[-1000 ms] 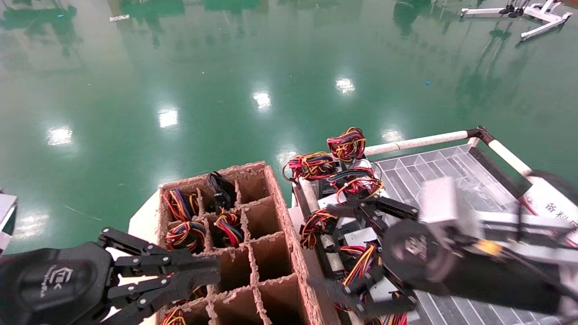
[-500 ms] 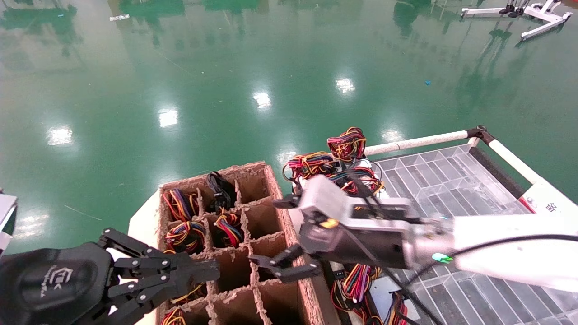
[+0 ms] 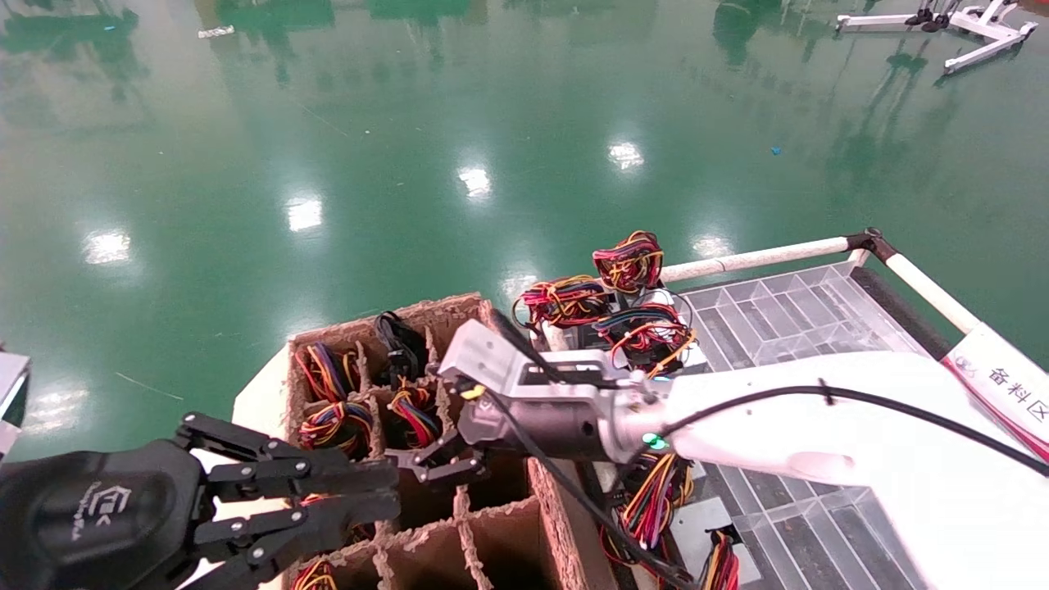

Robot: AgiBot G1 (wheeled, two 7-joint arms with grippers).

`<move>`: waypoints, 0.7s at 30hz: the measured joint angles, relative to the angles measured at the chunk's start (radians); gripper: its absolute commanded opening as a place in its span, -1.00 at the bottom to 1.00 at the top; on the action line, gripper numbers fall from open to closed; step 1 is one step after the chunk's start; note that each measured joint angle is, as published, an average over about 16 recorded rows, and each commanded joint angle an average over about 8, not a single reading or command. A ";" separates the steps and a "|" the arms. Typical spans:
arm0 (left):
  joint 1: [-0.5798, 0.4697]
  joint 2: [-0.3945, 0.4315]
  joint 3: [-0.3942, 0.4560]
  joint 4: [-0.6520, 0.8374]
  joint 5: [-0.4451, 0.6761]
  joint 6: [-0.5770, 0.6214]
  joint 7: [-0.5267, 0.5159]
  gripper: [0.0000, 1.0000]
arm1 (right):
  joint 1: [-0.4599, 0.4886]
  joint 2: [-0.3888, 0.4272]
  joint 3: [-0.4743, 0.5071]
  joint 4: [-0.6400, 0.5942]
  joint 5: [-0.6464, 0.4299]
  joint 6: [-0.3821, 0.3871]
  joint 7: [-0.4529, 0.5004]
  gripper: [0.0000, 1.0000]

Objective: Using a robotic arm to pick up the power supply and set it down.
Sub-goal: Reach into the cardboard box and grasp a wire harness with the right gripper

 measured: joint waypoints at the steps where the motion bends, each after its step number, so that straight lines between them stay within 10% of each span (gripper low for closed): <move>1: 0.000 0.000 0.000 0.000 0.000 0.000 0.000 1.00 | 0.006 -0.012 -0.003 -0.021 -0.004 0.006 -0.007 -0.52; 6: 0.000 0.000 0.000 0.000 0.000 0.000 0.000 1.00 | 0.029 -0.058 -0.021 -0.107 -0.017 0.029 -0.041 -0.99; 21: 0.000 0.000 0.000 0.000 0.000 0.000 0.000 1.00 | 0.061 -0.099 -0.116 -0.210 0.034 0.100 -0.093 -1.00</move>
